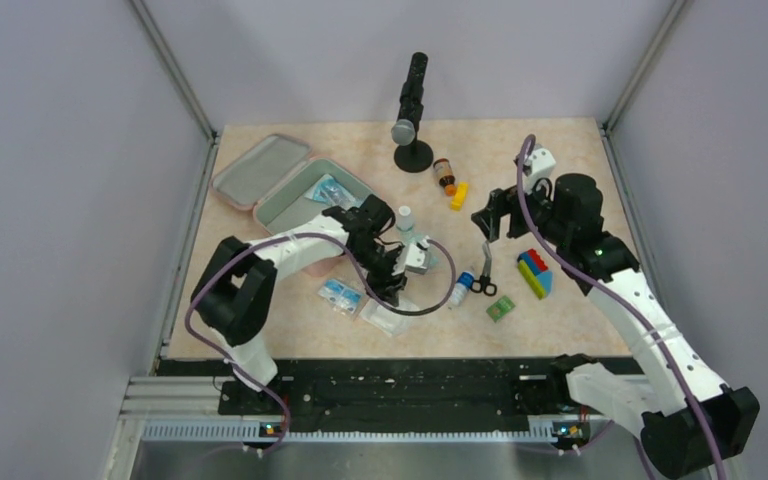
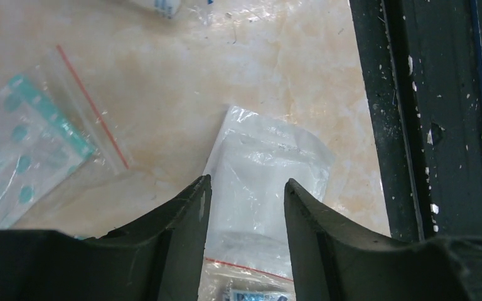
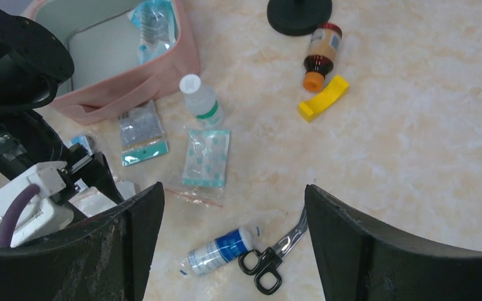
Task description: Organize the medicine kit
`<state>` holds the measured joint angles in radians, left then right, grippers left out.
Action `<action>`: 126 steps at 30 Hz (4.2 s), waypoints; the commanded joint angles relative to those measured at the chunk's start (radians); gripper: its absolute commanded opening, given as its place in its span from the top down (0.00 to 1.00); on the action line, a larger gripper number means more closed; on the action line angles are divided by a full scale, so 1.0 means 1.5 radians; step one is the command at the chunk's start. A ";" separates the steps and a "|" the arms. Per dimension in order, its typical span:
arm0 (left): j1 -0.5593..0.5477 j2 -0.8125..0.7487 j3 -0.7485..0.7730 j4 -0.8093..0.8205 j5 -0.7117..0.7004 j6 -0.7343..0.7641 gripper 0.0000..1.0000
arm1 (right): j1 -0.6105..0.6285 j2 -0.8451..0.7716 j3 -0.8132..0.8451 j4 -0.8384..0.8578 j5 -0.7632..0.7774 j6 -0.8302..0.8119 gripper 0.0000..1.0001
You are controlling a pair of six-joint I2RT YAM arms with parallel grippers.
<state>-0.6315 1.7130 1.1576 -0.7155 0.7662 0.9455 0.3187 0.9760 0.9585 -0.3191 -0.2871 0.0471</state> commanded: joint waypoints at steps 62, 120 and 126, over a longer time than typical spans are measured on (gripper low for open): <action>0.287 0.138 0.262 -0.032 -0.578 -1.542 1.00 | 0.004 0.100 0.087 -0.140 0.166 -0.132 0.19; 0.295 0.147 0.349 0.109 -0.499 -1.163 0.79 | 0.004 0.074 0.027 -0.114 0.163 -0.157 0.19; 0.309 0.121 0.265 0.111 -0.484 -1.183 0.88 | 0.004 0.077 0.013 -0.105 0.147 -0.150 0.19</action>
<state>-0.1856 1.9625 1.6169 -0.5480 0.0364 -0.8032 0.3187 1.1133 0.9855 -0.5114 -0.0467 -0.1974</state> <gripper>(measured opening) 0.166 0.811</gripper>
